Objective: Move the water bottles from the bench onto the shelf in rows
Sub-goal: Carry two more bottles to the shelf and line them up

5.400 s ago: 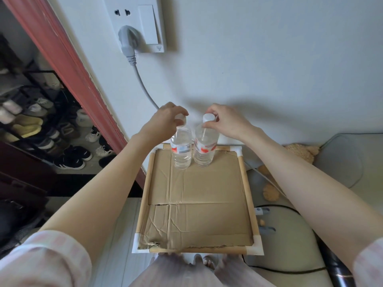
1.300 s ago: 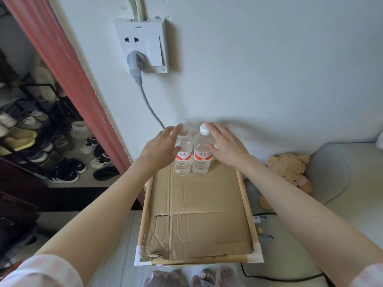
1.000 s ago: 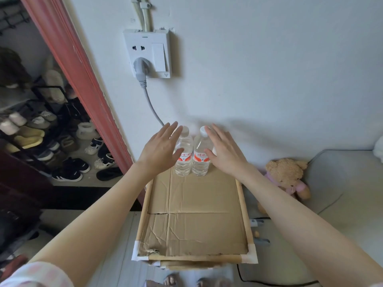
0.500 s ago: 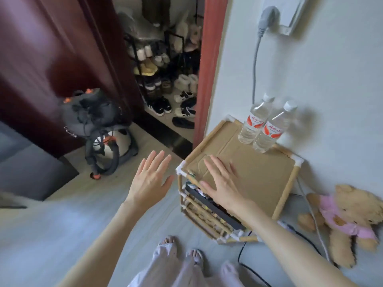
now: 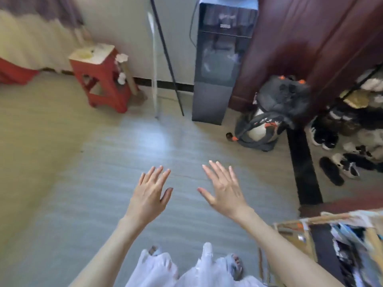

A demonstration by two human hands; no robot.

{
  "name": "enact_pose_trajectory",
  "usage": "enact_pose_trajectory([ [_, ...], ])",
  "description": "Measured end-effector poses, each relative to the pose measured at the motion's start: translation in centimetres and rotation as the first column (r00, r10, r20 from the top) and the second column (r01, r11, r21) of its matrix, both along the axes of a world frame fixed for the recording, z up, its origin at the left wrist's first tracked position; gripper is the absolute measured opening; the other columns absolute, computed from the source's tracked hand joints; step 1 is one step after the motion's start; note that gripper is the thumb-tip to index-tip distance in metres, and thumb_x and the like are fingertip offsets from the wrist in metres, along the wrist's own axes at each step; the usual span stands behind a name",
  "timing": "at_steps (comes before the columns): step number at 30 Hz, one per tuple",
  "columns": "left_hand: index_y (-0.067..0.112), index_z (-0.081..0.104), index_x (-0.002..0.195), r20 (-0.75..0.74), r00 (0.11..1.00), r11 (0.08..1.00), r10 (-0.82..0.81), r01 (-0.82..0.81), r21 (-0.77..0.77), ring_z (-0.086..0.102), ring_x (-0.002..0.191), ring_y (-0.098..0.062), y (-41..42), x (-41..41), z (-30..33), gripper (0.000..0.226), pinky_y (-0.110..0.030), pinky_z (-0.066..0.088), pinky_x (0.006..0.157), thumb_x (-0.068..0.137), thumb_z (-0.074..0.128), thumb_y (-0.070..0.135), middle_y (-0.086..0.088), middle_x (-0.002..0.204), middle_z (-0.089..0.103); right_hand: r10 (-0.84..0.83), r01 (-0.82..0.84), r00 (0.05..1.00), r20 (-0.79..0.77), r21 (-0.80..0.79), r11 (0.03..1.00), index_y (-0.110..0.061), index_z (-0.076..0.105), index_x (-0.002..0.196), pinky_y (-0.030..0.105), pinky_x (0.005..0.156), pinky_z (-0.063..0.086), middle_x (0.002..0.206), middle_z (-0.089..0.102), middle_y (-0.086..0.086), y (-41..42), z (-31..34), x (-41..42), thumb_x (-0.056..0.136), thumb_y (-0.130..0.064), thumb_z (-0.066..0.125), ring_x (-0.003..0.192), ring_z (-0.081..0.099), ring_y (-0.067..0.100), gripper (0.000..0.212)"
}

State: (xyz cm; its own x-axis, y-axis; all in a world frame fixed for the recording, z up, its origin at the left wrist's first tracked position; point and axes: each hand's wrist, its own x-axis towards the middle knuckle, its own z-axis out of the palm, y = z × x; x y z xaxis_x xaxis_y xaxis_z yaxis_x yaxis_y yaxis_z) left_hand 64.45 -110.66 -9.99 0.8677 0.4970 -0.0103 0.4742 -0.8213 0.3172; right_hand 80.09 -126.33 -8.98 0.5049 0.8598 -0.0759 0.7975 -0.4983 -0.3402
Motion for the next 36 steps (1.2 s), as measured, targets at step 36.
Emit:
enact_pose_trajectory([
  [36, 0.011, 0.050, 0.125, 0.071, 0.202, 0.204, 0.977, -0.979, -0.017, 0.044, 0.125, -0.036, 61.6, -50.2, 1.7, 0.056, -0.053, 0.040, 0.100, 0.083, 0.037, 0.044, -0.017, 0.132, 0.052, 0.917, -0.912, 0.398, 0.017, 0.119, 0.393, -0.016, 0.042, 0.135, 0.055, 0.109, 0.022, 0.141, 0.045, 0.011, 88.7, 1.0, -44.3, 0.085, -0.055, 0.035, 0.133, 0.038, 0.031, 0.064],
])
